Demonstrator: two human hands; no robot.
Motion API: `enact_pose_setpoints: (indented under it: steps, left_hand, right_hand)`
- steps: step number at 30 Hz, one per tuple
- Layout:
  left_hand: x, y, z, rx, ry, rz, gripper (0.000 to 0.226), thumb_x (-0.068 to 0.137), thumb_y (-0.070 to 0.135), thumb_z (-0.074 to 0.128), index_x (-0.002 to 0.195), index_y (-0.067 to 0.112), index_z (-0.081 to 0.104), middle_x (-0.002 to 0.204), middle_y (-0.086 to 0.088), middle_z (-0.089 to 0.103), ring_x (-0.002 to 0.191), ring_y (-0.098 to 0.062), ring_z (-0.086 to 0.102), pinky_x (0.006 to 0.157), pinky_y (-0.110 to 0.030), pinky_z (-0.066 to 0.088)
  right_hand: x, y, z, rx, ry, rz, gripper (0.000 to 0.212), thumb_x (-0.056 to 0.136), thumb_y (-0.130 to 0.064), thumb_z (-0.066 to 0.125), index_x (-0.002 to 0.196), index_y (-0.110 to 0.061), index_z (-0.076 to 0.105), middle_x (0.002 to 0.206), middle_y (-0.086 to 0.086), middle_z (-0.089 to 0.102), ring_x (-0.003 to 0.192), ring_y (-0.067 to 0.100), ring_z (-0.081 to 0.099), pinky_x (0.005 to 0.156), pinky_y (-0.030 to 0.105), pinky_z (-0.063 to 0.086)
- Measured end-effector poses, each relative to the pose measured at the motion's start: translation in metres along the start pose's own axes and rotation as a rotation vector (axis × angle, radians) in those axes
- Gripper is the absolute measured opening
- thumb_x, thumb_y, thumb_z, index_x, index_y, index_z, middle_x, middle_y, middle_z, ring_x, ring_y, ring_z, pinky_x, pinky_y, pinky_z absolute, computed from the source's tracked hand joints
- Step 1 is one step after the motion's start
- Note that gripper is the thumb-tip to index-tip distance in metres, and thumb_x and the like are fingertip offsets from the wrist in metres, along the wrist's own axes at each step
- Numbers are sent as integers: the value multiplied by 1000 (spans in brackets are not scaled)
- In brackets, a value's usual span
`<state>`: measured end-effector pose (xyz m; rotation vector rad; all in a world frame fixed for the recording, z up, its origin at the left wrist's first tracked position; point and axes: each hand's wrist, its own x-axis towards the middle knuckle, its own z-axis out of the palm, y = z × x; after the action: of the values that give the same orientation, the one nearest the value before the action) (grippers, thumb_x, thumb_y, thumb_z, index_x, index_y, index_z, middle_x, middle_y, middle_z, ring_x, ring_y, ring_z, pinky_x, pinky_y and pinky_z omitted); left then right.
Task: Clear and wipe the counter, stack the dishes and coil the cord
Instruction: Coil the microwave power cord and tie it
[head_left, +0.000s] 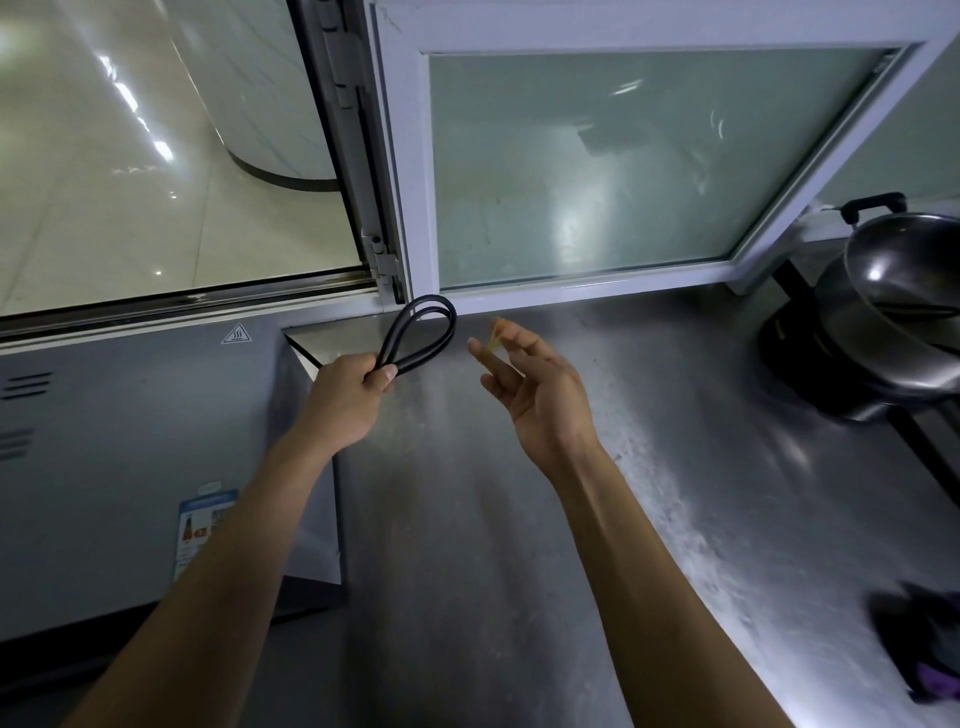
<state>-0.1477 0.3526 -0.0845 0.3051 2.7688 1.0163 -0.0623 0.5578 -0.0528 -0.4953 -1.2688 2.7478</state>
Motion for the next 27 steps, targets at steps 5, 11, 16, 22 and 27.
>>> enact_pose_setpoints:
  steps: [5,11,16,22,27]
  left_hand:
    - [0,-1,1,-4,-5,-15,34,103,28,50,85,3,67,82,3,69,81,-23,65,77,-39,49]
    - [-1,-2,1,-2,-13,-24,32,102,30,51,84,10,68,83,0,70,80,-24,65,78,-43,52]
    - [-1,-3,0,11,-25,-17,31,102,32,50,85,13,68,83,1,70,79,-22,65,78,-43,52]
    - [-2,-1,-2,23,-37,-6,33,103,32,46,87,11,66,83,0,69,78,-22,64,75,-41,51]
    - [-2,-2,-5,40,-41,7,36,103,33,44,83,9,61,80,-5,67,76,-26,61,75,-47,50]
  right_hand:
    - [2,3,-2,-169,77,-83,32,96,4,56,125,-5,64,97,2,72,100,28,72,71,31,58]
    - [3,4,-2,-330,147,-142,31,92,-2,65,124,-5,66,96,5,74,85,28,75,58,34,57]
    - [7,1,-1,-533,136,-127,45,90,-10,71,133,-13,59,119,4,71,82,25,75,58,46,61]
    - [19,-12,9,-882,6,-176,61,87,-32,76,142,-28,50,132,-4,62,79,13,75,55,50,61]
    - [40,-14,27,-1152,-65,-196,58,83,-58,70,134,-41,47,137,0,61,73,8,74,64,45,63]
